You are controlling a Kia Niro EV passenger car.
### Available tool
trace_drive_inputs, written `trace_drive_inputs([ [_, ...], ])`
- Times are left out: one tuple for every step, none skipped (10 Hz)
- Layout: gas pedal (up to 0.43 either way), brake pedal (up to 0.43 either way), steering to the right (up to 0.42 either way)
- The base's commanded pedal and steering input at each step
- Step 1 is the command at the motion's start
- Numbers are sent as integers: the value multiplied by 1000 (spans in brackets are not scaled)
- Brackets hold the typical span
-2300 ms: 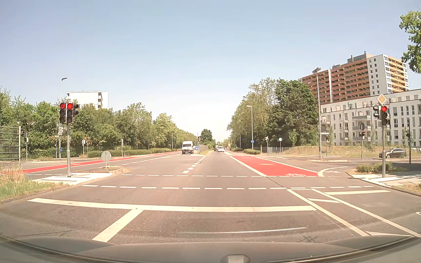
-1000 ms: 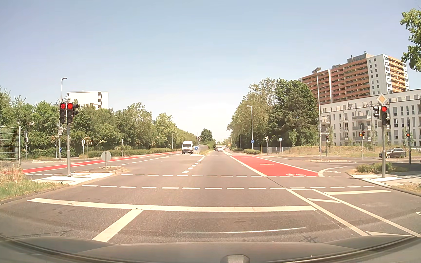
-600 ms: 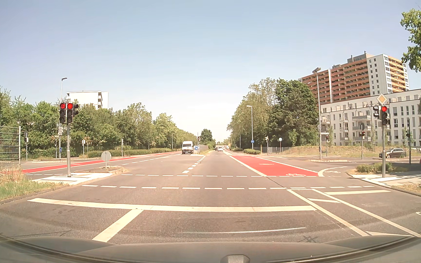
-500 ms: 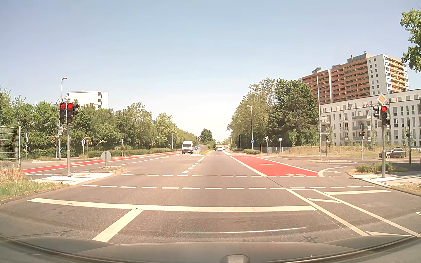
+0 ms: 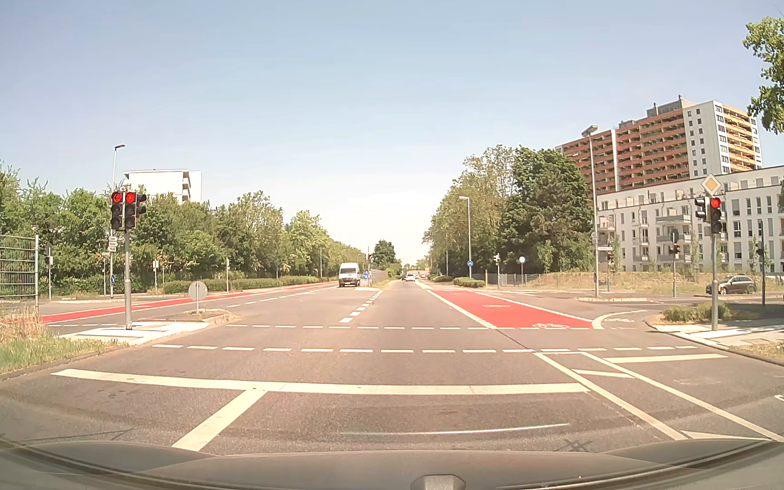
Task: Follow the waypoints while adhering to traffic rules and regulations
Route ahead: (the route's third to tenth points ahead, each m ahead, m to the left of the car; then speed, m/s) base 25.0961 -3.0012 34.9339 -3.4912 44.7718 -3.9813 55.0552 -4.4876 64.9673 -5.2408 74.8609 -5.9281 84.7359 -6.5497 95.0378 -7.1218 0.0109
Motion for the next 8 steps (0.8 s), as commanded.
trace_drive_inputs([
  [0,433,-2],
  [0,433,-2],
  [0,433,-1],
  [0,433,-1],
  [0,433,-1],
  [0,433,-3],
  [0,433,-3],
  [0,433,-2],
])
